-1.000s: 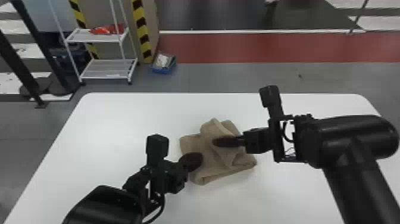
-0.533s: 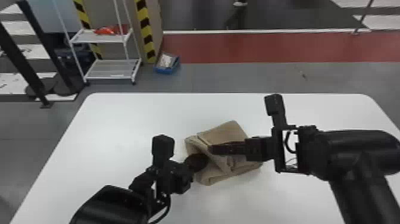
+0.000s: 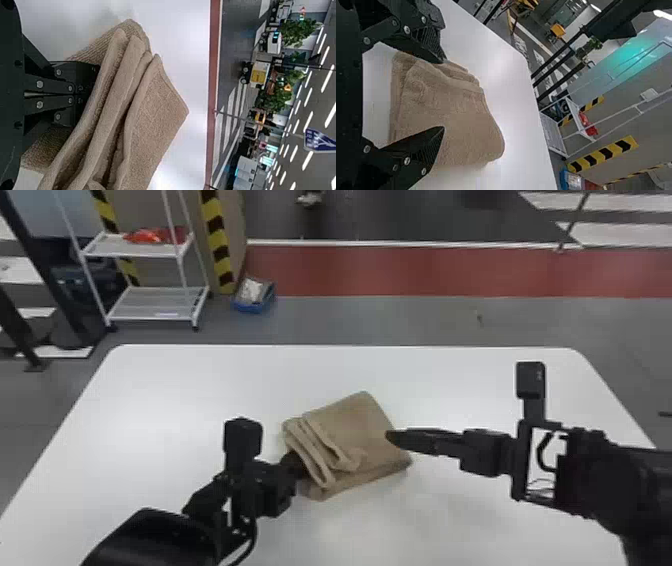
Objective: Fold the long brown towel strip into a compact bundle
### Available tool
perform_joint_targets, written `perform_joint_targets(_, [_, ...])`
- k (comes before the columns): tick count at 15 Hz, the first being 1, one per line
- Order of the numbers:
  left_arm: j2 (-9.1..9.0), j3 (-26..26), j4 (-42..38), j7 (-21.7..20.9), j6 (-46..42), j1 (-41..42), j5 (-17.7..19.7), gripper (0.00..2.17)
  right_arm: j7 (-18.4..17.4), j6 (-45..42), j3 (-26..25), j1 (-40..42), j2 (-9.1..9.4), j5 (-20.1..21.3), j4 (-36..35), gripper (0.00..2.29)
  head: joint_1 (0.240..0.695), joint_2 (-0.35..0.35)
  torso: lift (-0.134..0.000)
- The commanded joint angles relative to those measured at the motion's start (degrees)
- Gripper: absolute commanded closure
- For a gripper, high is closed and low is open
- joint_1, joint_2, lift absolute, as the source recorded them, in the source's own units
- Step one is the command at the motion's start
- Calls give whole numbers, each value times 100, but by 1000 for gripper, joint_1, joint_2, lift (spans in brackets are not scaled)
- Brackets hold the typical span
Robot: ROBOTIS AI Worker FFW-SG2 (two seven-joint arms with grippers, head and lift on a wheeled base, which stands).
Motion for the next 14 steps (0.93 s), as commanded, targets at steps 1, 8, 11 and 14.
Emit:
perform_joint_targets(1, [0, -5, -7, 35, -86, -2, 25, 1997, 206, 120, -145, 217, -202, 10, -95, 2061, 695, -55, -107])
perform_joint_targets(8, [9, 48, -103, 96, -86, 86, 25, 1997, 496, -566, -118, 736, -264, 467, -25, 2111, 695, -98, -107])
perform_joint_targets(11, [9, 48, -112, 96, -86, 86, 25, 1997, 487, -900, -48, 543, -255, 651, 582, 2111, 695, -105, -107])
perform_joint_targets(14, [9, 13, -121, 70, -86, 86, 25, 1997, 434, -1410, 75, 332, -220, 643, 1135, 2111, 695, -111, -107])
